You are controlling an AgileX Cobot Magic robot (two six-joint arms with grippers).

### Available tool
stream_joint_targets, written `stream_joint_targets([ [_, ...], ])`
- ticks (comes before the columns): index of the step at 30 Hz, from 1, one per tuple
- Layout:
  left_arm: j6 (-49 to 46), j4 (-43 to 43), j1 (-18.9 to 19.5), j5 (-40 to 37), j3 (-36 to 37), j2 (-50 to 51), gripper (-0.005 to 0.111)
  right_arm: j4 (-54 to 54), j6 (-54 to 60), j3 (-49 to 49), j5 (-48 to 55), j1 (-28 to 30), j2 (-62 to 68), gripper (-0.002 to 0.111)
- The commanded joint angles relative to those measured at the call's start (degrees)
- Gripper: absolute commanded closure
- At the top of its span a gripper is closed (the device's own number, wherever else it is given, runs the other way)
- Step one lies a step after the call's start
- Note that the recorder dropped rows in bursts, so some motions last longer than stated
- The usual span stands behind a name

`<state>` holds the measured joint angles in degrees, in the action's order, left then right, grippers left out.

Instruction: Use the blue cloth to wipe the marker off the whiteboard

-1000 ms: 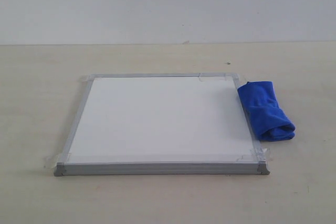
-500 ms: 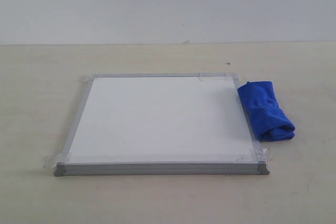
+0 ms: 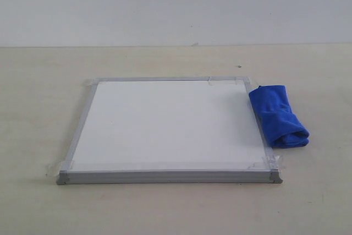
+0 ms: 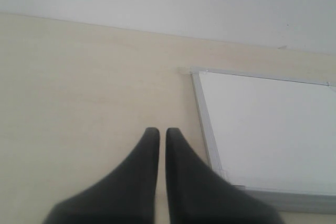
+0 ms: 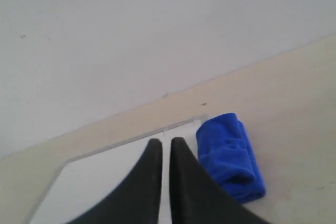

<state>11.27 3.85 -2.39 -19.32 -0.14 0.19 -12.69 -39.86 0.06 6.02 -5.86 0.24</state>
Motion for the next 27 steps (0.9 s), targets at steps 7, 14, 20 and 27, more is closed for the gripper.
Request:
stream_joint_targets([
  [7, 0.30, -0.17, 0.07, 0.41, 0.14, -0.19, 0.102, 16.62, 38.44, -0.06, 13.00, 0.13, -0.24, 0.107],
  [14, 0.30, -0.17, 0.07, 0.41, 0.14, -0.19, 0.102, 16.62, 37.63, -0.06, 13.57, 0.13, -0.24, 0.107],
  [20, 0.30, -0.17, 0.07, 0.41, 0.14, -0.19, 0.102, 16.62, 37.62, -0.06, 13.57, 0.13, -0.24, 0.107],
  [27, 0.30, -0.17, 0.07, 0.41, 0.14, -0.19, 0.102, 16.62, 37.39, -0.06, 13.57, 0.13, -0.24, 0.107],
])
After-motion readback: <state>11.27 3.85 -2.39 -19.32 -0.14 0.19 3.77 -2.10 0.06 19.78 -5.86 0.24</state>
